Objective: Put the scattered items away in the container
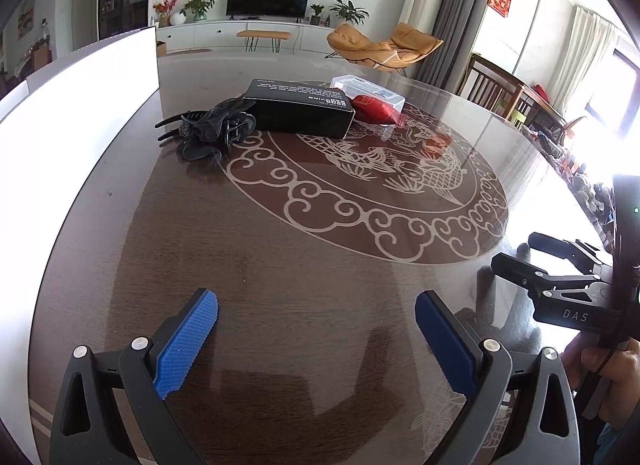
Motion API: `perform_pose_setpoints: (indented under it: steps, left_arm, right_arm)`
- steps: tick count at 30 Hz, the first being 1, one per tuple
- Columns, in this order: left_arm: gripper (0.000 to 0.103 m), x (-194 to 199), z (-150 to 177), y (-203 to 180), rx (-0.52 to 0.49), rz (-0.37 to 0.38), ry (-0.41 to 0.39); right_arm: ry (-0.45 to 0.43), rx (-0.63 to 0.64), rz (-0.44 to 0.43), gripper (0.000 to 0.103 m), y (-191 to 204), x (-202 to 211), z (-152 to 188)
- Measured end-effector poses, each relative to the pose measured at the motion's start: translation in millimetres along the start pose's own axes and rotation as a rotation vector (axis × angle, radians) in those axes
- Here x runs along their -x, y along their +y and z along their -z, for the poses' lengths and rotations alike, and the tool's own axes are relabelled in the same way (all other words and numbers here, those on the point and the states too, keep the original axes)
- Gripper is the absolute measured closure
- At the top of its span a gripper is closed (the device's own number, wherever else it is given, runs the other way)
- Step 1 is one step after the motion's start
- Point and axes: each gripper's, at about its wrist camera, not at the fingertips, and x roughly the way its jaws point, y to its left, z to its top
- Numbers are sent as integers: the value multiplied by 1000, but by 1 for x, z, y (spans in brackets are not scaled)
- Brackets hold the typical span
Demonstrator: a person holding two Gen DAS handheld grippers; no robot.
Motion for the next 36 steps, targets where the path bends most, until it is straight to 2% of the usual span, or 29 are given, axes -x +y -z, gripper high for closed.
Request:
perform_pose_setpoints:
  steps: [36]
  left_arm:
    - [2, -1, -1, -2, -11, -12, 7]
  right_arm:
    - [0, 1, -1, 11, 0, 0, 0]
